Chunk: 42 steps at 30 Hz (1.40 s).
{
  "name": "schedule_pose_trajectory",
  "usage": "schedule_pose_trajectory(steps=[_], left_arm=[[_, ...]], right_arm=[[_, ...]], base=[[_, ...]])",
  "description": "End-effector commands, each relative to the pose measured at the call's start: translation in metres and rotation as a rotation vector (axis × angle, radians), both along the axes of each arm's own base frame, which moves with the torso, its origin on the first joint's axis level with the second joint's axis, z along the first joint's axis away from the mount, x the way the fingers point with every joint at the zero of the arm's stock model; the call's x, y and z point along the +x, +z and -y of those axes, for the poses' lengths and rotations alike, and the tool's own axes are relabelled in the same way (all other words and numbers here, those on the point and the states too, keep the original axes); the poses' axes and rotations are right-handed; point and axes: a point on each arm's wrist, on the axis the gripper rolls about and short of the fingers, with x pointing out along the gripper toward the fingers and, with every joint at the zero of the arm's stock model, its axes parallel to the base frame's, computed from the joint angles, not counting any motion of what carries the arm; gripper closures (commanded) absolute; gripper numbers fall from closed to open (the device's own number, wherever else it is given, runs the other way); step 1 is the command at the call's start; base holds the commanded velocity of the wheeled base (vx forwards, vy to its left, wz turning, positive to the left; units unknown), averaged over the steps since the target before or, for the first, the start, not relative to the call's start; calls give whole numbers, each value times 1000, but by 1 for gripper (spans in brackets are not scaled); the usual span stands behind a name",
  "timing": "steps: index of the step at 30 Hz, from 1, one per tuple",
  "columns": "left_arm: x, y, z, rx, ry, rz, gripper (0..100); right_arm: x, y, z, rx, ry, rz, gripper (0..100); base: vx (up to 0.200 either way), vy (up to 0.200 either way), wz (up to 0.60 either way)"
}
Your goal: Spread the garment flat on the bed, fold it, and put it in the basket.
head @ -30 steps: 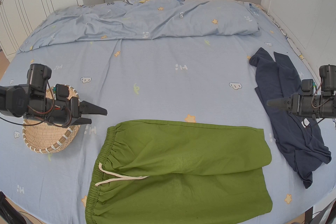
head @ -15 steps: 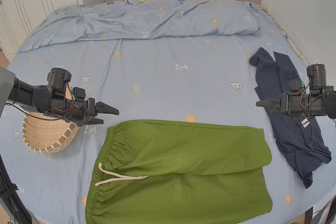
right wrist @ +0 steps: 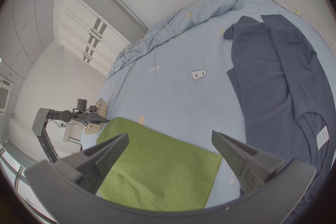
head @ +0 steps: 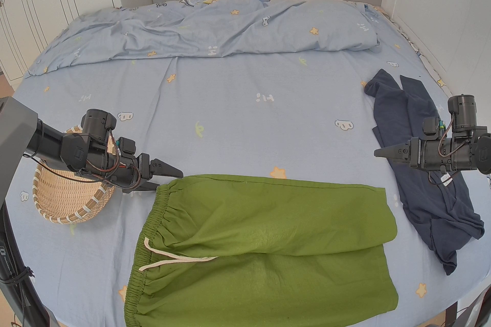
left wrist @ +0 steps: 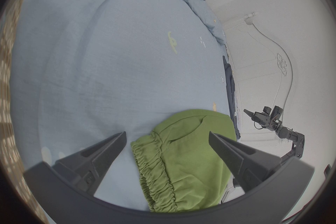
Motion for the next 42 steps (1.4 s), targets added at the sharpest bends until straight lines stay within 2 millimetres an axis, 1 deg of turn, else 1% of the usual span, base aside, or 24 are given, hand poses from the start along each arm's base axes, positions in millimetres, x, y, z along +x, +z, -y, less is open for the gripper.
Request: schedule_pose_trajectory(steps=[1, 2, 3, 14, 17, 18, 19, 21, 22, 23, 24, 26, 32, 38, 42], left_arm=[[2, -7, 1, 1, -1, -18, 0], [2, -7, 1, -1, -3, -18, 0], [2, -7, 1, 1, -2, -18, 100], [3, -10, -2, -5, 0, -25, 100], [3, -9, -3, -5, 3, -22, 100], [3, -7, -5, -5, 7, -19, 100], [2, -6, -5, -5, 7, -17, 100], [2, -5, -6, -6, 10, -15, 100], [1, -4, -11, -7, 22, -13, 100], [2, -5, -12, -5, 26, -14, 100], [2, -5, -12, -5, 26, -14, 100], [2, -5, -12, -6, 26, -13, 100], [2, -5, -13, -6, 29, -13, 100], [2, -4, -13, -6, 29, -11, 100], [2, -4, -13, -6, 29, -11, 100]], right_arm=[[0, 1, 0, 1, 0, 1, 0], [0, 1, 0, 1, 0, 1, 0], [0, 1, 0, 0, 1, 2, 0], [3, -5, 1, 0, -3, -16, 0], [5, -5, 4, 0, -12, -18, 0], [12, -16, 9, 2, -26, -52, 0], [17, -22, 9, 3, -28, -69, 0], [19, -25, 9, 3, -28, -78, 0], [28, -39, 12, 3, -35, -113, 0], [30, -44, 14, 5, -38, -126, 0], [30, -44, 14, 5, -38, -126, 0], [34, -51, 13, 8, -32, -145, 0], [36, -58, 9, 26, -3, -172, 0], [38, -74, 7, 22, -3, -223, 0], [39, -75, 11, 23, -16, -222, 0]], base=[[0, 0, 0], [0, 0, 0], [0, 0, 0], [0, 0, 0], [0, 0, 0], [0, 0, 0], [0, 0, 0], [0, 0, 0], [0, 0, 0], [0, 0, 0], [0, 0, 0], [0, 0, 0], [0, 0, 0], [0, 0, 0], [0, 0, 0]])
